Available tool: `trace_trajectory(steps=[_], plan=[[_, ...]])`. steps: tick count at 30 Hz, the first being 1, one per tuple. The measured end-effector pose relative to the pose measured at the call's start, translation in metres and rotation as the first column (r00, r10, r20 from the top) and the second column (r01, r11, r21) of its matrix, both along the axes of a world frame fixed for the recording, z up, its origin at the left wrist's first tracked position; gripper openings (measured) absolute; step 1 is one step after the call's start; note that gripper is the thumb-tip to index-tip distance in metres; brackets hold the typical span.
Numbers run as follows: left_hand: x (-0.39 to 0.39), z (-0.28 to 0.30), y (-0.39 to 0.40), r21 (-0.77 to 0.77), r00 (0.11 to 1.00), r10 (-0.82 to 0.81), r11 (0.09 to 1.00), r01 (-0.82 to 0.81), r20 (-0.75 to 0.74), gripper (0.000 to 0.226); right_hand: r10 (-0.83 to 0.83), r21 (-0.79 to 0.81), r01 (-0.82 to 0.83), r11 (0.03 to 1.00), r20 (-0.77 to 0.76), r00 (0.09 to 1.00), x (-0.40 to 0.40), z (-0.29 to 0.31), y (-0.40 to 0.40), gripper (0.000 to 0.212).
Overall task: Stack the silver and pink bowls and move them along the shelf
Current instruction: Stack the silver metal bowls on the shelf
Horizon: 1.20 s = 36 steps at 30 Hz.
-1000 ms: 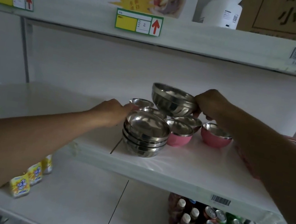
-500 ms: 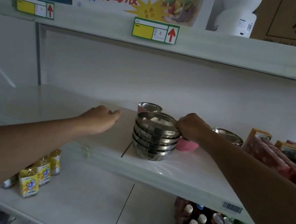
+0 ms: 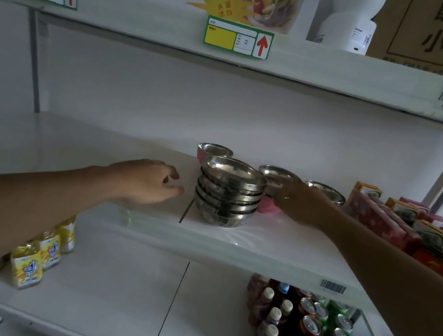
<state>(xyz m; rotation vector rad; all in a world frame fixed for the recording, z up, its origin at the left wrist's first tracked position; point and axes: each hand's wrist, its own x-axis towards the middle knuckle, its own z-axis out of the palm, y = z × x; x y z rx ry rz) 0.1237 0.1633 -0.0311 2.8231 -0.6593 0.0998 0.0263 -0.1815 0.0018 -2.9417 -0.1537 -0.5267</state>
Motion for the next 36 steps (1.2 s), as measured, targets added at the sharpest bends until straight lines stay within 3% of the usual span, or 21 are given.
trace_trajectory(steps=[2, 6, 9, 12, 18, 28, 36], plan=[[-0.001, -0.005, 0.001, 0.081, 0.998, -0.069, 0.994, 0.068, 0.006, 0.091, -0.074, -0.028, 0.072, 0.997, -0.103, 0.992, -0.012, -0.013, -0.006, 0.031], [-0.011, -0.01, -0.002, 0.126, 0.992, -0.127, 0.984, 0.129, -0.022, 0.102, -0.106, 0.053, 0.105, 0.993, 0.017, 0.994, -0.028, -0.027, -0.009, 0.057], [-0.026, -0.008, -0.006, 0.106, 0.993, -0.116, 0.987, 0.117, -0.013, 0.108, -0.152, 0.019, 0.153, 0.988, -0.075, 0.986, -0.04, -0.032, -0.009, 0.051], [-0.043, -0.005, -0.009, 0.093, 0.996, -0.086, 0.992, 0.087, -0.012, 0.099, -0.169, -0.035, 0.166, 0.986, -0.158, 0.973, -0.048, -0.041, -0.008, 0.054], [-0.078, 0.006, -0.015, 0.129, 0.999, -0.03, 0.991, 0.027, 0.017, 0.086, -0.067, 0.0, 0.067, 0.998, -0.156, 0.986, -0.048, -0.049, -0.008, 0.058], [-0.102, -0.003, -0.027, 0.191, 0.995, 0.095, 0.977, -0.096, 0.014, 0.116, 0.282, 0.152, -0.271, 0.951, -0.058, 0.958, -0.037, -0.049, 0.0, 0.057], [-0.048, -0.003, -0.039, -0.034, 0.995, -0.004, 0.999, 0.001, -0.099, 0.134, 0.263, 0.338, -0.205, 0.919, -0.137, 0.955, -0.018, -0.047, 0.012, 0.051]])
